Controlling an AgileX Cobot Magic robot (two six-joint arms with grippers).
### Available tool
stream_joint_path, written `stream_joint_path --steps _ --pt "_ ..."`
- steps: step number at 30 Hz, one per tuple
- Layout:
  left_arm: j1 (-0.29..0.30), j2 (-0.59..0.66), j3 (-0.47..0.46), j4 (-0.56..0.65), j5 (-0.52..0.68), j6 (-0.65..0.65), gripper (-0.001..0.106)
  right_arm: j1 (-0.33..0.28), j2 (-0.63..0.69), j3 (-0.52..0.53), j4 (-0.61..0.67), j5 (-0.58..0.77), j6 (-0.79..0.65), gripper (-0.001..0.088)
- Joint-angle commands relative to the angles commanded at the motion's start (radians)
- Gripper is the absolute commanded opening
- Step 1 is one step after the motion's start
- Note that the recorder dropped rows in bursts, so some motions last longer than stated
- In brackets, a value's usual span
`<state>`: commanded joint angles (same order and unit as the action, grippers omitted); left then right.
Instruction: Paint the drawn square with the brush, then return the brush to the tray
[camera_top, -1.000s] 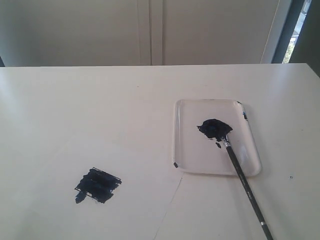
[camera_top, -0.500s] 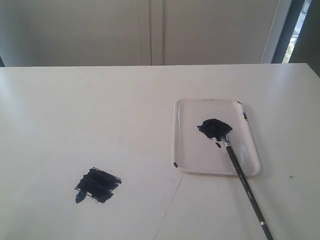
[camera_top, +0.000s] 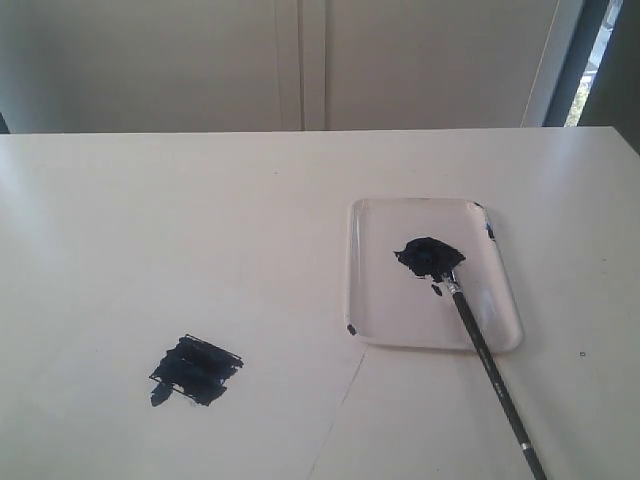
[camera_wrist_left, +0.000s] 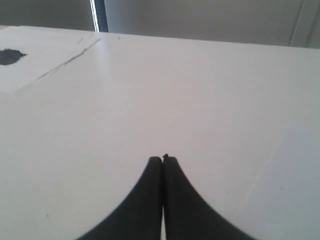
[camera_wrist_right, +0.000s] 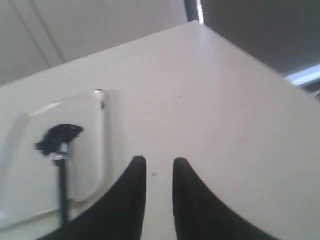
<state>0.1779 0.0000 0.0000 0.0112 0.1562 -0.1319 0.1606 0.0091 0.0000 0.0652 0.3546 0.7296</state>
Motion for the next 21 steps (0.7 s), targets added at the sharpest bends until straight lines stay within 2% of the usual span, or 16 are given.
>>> stream_joint_path --steps 1,2,4,5,7,15,18,21 --pt "0.000 0.000 0.000 0.000 0.038 0.000 0.000 0.000 0.000 0.000 0.106 0.003 0.007 0.0189" --pt "0.000 0.000 0.000 0.000 0.038 0.000 0.000 0.000 0.000 0.000 0.083 -0.001 0.007 0.0189" --pt "0.000 0.000 0.000 0.000 0.038 0.000 0.000 0.000 0.000 0.000 -0.140 -0.005 0.007 0.0189" --pt "0.000 0.000 0.000 0.000 0.038 0.000 0.000 0.000 0.000 0.000 -0.302 -0.005 0.007 0.0189" --pt "0.000 0.000 0.000 0.000 0.038 0.000 0.000 0.000 0.000 0.000 -0.392 -0.003 0.007 0.0189" --pt "0.000 0.000 0.000 0.000 0.038 0.000 0.000 0.000 0.000 0.000 -0.365 -0.005 0.007 0.0189" --pt "0.000 0.000 0.000 0.000 0.038 0.000 0.000 0.000 0.000 0.000 -0.464 -0.012 0.007 0.0189" --pt "0.000 0.000 0.000 -0.002 0.038 0.000 0.000 0.000 0.000 0.000 -0.471 -0.034 0.007 0.0189"
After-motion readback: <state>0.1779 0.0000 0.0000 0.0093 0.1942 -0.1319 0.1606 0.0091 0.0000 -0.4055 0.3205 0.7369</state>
